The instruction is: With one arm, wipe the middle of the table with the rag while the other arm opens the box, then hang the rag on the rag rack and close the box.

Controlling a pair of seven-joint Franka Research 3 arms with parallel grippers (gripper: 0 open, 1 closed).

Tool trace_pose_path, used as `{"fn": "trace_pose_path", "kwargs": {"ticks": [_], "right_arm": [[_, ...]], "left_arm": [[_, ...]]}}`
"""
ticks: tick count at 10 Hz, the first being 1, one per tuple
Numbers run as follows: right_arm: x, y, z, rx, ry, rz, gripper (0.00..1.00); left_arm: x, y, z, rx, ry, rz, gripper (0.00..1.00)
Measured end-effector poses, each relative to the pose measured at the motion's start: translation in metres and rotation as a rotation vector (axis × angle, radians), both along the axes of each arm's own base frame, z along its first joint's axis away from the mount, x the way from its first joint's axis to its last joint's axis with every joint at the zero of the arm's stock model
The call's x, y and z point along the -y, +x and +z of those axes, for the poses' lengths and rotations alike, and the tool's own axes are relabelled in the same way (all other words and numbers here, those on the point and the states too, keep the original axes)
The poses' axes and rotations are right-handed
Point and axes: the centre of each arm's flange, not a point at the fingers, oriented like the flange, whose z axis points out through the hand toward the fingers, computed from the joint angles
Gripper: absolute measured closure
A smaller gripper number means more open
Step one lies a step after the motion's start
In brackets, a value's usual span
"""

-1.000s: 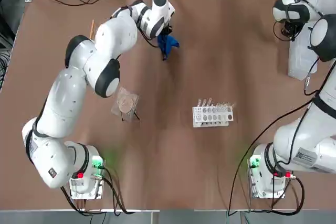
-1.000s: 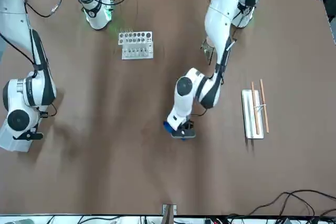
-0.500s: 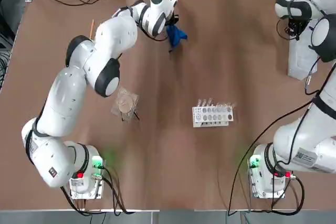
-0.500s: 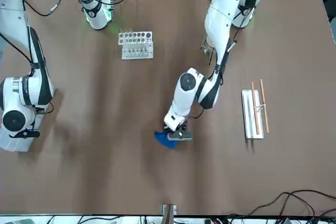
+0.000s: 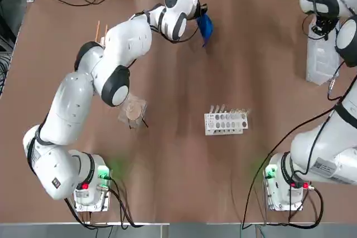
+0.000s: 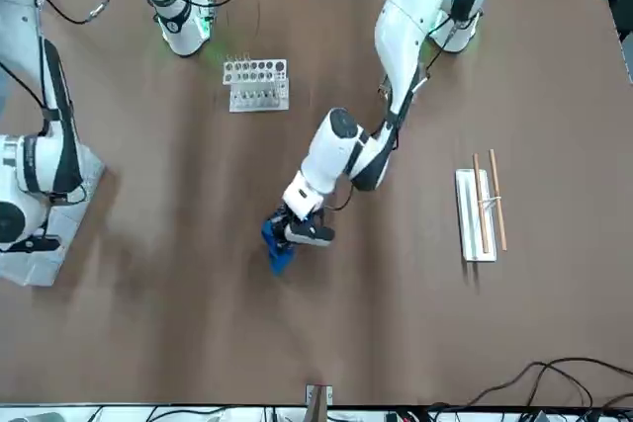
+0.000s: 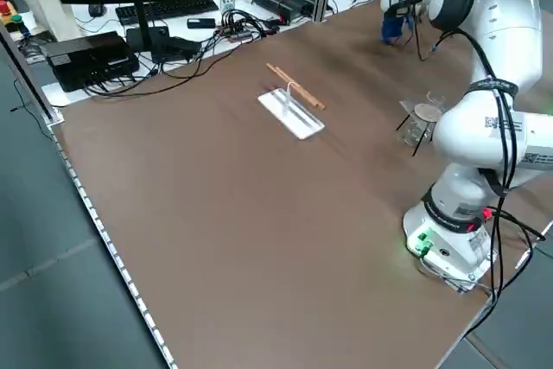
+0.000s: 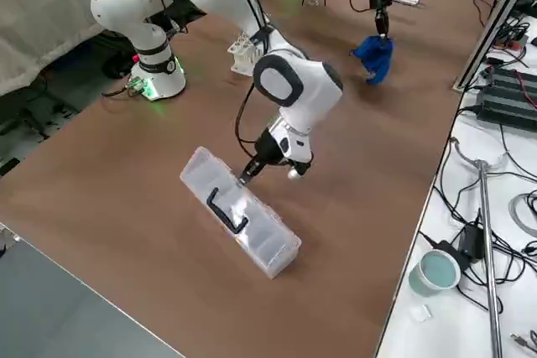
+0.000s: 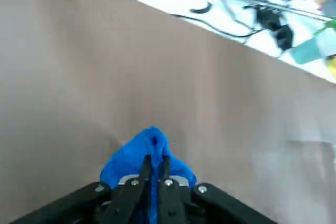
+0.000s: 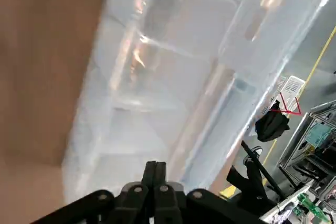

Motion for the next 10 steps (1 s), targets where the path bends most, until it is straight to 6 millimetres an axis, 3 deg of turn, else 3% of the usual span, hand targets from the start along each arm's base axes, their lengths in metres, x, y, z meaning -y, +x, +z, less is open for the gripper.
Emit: {"fn": "trace_pose_path", "kwargs": {"ticks": [2,4,5,7,9,10], "right_arm": [[0.058,-0.025,0.022,-0.017,0.022,-0.03,0.99],[0.12,-0.051,0.025,0.019,0.051,-0.043,0.98],[0.14,-0.059,0.018,0.052,0.074,-0.023,0.98],[0.154,-0.064,0.005,0.077,0.092,0.008,0.97],[0.132,-0.045,0.011,0.111,0.157,0.055,0.97],[0.113,-0.027,0.032,0.144,0.227,0.094,0.96]], "left_arm": [[0.014,-0.012,-0.007,0.001,-0.051,-0.012,0.93],[0.025,-0.022,-0.013,-0.009,-0.077,-0.024,0.93],[0.024,-0.021,-0.025,-0.023,-0.063,-0.022,0.93],[0.01,-0.016,-0.081,-0.063,-0.017,-0.002,0.93],[-0.01,0.0,-0.1,-0.073,-0.003,0.031,0.93],[-0.018,0.008,-0.1,-0.076,-0.006,0.049,0.93]]}}
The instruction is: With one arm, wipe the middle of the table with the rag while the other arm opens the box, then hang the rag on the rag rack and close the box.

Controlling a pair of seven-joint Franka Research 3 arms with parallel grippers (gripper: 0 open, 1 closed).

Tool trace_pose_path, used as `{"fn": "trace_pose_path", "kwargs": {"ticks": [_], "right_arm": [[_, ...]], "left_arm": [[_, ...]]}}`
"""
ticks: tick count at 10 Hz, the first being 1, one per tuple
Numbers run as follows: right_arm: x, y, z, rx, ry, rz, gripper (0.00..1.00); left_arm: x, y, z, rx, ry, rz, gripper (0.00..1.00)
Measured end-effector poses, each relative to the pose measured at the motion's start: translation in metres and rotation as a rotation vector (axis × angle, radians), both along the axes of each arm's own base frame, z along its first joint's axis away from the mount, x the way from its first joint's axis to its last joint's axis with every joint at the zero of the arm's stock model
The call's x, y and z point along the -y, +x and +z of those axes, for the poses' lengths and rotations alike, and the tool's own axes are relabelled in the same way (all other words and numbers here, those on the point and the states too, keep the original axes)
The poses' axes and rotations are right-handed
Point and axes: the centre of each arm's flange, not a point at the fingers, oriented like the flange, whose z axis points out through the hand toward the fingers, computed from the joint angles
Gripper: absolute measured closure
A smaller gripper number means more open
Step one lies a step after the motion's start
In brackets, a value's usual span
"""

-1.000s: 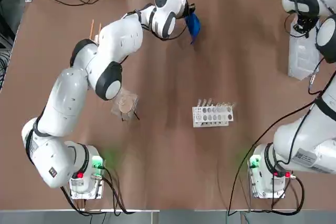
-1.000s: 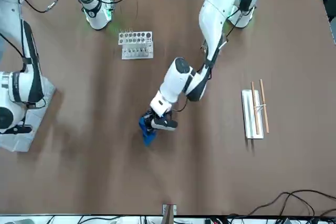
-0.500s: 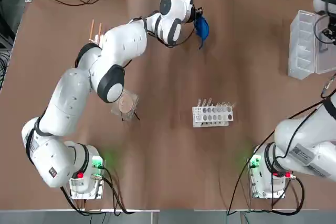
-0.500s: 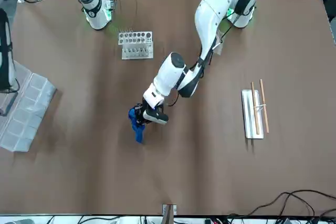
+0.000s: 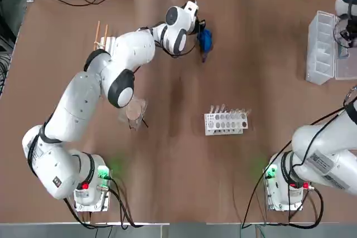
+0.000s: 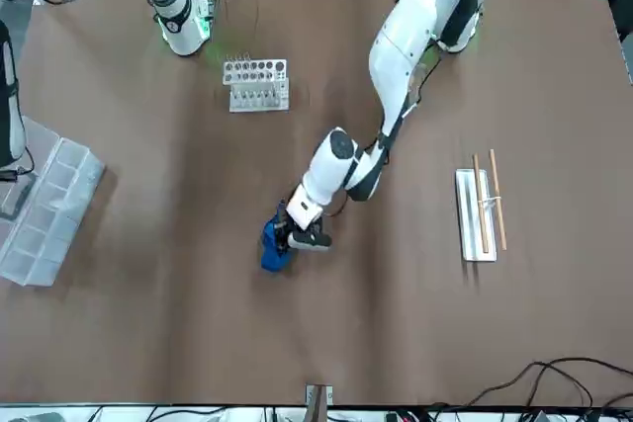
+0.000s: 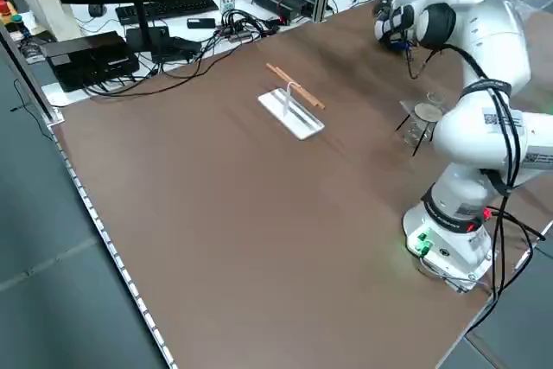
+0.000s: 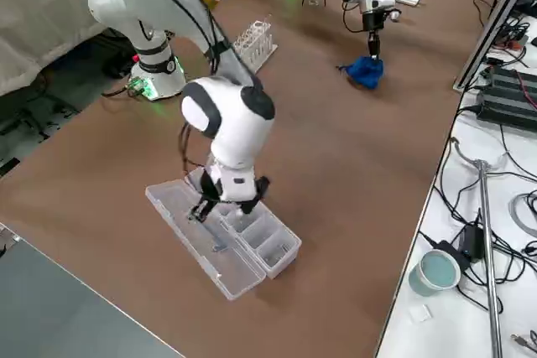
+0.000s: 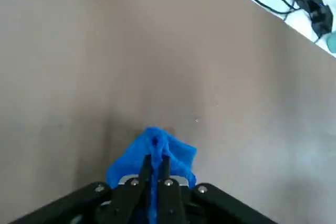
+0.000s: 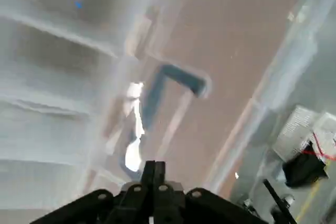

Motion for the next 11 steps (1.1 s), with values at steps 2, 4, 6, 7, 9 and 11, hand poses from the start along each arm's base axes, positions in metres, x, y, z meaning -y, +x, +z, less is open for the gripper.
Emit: {"fn": "trace_pose_path", "kwargs": {"ticks": [2,4,6,7,9,11], "right_arm": [[-0.038,0.026,0.079,0.021,0.05,0.067,0.83],[-0.099,0.036,0.142,0.034,0.131,0.084,0.52],[-0.15,0.03,0.171,0.008,0.234,0.065,0.31],[-0.179,0.028,0.184,0.001,0.248,0.026,0.25],[-0.254,0.026,0.214,0.02,0.26,0.019,0.0],[-0.284,0.012,0.243,0.036,0.328,0.011,0.0]], "left_arm": [[-0.022,0.02,0.0,-0.019,0.006,0.04,0.93],[-0.04,0.035,-0.004,-0.082,0.053,0.056,0.93],[-0.059,0.052,0.018,-0.162,0.101,0.061,0.93],[-0.063,0.056,0.03,-0.175,0.107,0.061,0.93],[-0.055,0.046,0.018,-0.196,0.124,0.046,0.93],[-0.034,0.027,-0.004,-0.179,0.12,0.021,0.93]]}}
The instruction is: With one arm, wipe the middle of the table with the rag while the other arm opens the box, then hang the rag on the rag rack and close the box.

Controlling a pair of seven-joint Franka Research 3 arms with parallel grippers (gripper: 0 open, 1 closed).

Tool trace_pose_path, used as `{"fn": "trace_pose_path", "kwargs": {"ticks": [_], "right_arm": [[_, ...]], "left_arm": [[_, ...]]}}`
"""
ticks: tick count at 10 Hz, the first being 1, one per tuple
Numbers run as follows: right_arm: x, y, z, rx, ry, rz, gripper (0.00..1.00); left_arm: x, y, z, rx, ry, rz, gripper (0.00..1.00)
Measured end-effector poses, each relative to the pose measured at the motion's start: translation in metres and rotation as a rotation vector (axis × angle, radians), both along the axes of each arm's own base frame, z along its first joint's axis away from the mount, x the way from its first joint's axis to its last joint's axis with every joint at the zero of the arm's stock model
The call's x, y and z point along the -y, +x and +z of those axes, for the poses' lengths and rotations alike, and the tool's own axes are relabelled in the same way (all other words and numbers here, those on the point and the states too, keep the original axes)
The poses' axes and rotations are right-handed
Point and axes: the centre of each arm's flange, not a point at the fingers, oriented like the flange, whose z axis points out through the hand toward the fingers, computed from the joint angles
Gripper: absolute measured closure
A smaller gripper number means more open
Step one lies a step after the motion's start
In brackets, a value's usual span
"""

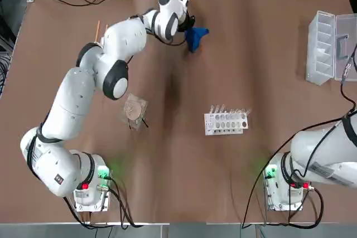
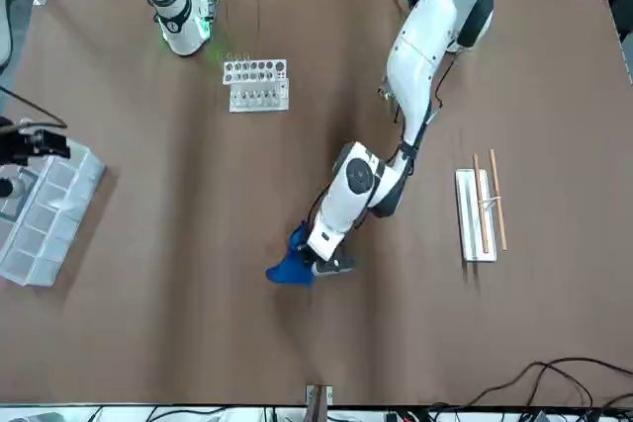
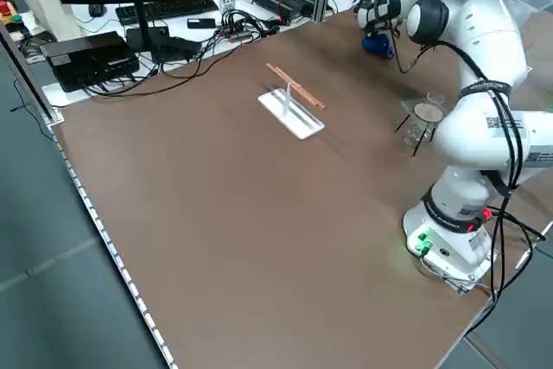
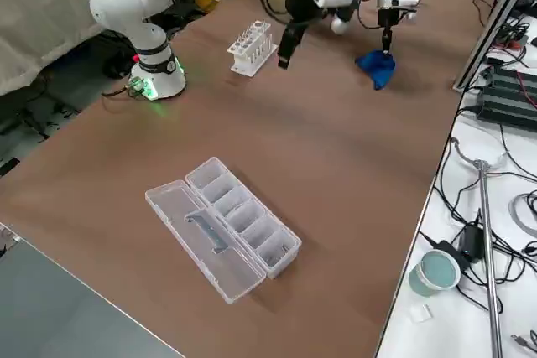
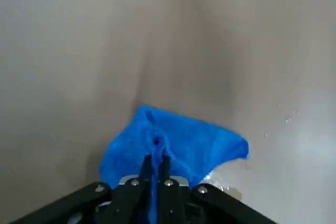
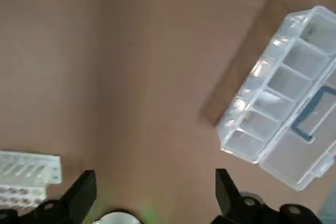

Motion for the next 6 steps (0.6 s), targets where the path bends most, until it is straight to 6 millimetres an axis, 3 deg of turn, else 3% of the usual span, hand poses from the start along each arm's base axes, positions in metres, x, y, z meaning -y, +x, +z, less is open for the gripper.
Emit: {"fn": "trace_pose_path", "kwargs": {"ticks": [3,6], "right_arm": [[-0.002,-0.01,0.023,0.035,-0.004,-0.018,0.0],[-0.004,-0.011,0.021,0.064,-0.009,-0.07,0.0]], "left_arm": [[0.043,-0.038,-0.006,0.036,-0.023,-0.061,0.93],[0.087,-0.083,-0.005,0.065,-0.026,-0.163,0.93]]}}
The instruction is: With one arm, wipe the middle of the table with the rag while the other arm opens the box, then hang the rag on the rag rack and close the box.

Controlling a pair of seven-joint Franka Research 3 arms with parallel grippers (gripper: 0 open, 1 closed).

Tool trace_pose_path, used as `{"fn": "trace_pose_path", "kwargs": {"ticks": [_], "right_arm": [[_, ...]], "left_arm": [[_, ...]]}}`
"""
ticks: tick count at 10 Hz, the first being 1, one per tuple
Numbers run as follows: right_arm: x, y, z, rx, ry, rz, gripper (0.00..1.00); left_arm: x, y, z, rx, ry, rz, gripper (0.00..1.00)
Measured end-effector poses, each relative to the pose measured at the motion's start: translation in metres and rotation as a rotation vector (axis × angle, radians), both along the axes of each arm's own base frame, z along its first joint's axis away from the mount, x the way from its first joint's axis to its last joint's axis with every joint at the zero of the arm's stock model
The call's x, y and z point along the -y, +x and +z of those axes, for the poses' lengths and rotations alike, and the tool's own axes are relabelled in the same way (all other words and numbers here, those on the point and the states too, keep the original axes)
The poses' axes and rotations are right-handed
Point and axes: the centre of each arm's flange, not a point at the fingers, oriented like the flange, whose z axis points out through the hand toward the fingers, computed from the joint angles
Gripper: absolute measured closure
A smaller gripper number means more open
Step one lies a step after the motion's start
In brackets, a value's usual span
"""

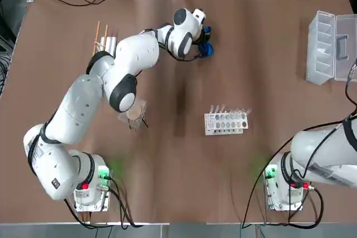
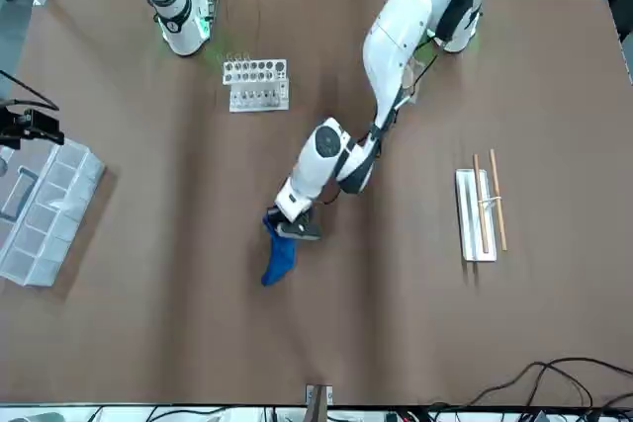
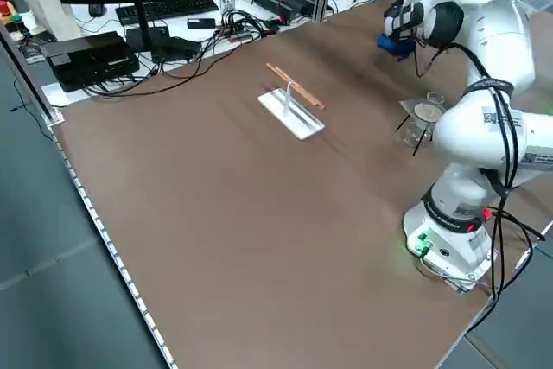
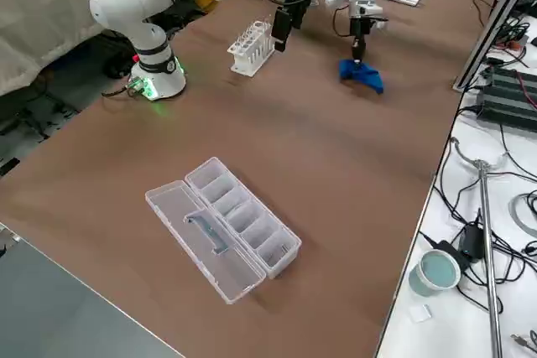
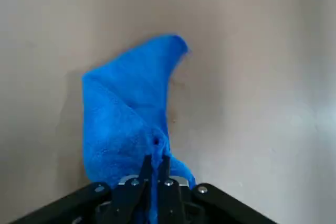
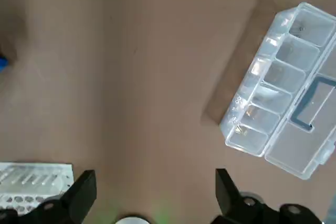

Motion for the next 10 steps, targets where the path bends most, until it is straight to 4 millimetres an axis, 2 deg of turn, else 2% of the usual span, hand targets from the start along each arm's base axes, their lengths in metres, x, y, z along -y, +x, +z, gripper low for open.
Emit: {"fn": "trace_pose_path", "kwargs": {"ticks": [2,3,6,8,9,10], "right_arm": [[-0.004,-0.009,-0.005,0.029,0.005,-0.009,0.0],[-0.005,-0.014,-0.004,0.029,0.007,-0.016,0.0],[-0.002,-0.019,0.014,0.071,-0.007,-0.073,0.0],[-0.001,-0.019,0.026,0.095,-0.009,-0.077,0.0],[0.0,-0.019,0.026,0.098,-0.01,-0.079,0.0],[0.001,-0.019,0.026,0.1,-0.01,-0.083,0.0]], "left_arm": [[0.03,-0.034,0.002,0.011,-0.004,-0.062,0.93],[0.039,-0.045,0.004,0.017,-0.008,-0.082,0.93],[0.068,-0.08,0.018,0.025,-0.018,-0.14,0.93],[0.066,-0.087,0.007,-0.058,0.066,-0.169,0.93],[0.058,-0.082,0.004,-0.112,0.123,-0.174,0.93],[0.041,-0.065,0.007,-0.164,0.174,-0.161,0.93]]}}
